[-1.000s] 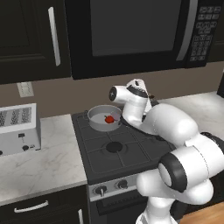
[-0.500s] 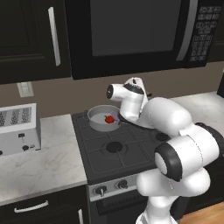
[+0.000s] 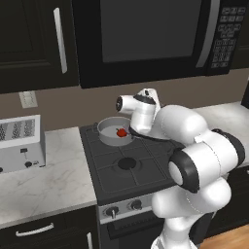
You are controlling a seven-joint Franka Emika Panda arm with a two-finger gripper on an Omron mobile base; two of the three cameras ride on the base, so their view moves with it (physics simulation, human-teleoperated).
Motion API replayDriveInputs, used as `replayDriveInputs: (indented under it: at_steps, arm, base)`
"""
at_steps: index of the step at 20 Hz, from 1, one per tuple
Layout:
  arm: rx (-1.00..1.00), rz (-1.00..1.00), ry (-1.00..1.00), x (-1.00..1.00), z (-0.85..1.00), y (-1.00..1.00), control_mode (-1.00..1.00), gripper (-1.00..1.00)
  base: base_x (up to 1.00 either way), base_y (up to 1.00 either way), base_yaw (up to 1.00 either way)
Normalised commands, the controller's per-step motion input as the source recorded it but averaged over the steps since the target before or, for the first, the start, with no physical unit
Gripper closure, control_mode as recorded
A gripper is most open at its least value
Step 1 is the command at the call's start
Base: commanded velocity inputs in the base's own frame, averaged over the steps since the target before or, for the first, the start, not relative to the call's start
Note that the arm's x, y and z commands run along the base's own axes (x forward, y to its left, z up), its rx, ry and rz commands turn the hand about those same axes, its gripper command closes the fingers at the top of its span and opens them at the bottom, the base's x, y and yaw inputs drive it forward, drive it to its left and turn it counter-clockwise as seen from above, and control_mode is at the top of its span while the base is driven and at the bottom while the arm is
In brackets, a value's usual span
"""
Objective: Put the bell pepper and eggplant in the pot. Retrieve the spatula and lightly stir the vegetables in the pot.
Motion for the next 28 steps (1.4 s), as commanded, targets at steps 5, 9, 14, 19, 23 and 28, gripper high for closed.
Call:
replayDriveInputs:
  at_steps: [5,9,14,19,23,28]
  arm:
    - [-0.02,0.0,0.0,0.0,-0.25,0.05,-1.0,1.0]
    - [0.0,0.0,0.0,0.01,0.0,0.1,-1.0,1.0]
    - [0.0,0.0,0.0,0.09,0.18,0.02,-1.0,1.0]
    - [0.0,0.0,0.0,0.2,0.0,0.0,-1.0,1.0]
    - [-0.01,0.0,0.0,0.36,-0.19,0.0,-1.0,1.0]
    - [-0.01,0.0,0.0,0.34,-0.32,0.03,-1.0,1.0]
  base:
    - [0.0,0.0,0.0]
    - [0.0,0.0,0.0]
    - [0.0,0.0,0.0]
    - [0.0,0.0,0.0]
    - [0.0,0.0,0.0]
    - [0.0,0.0,0.0]
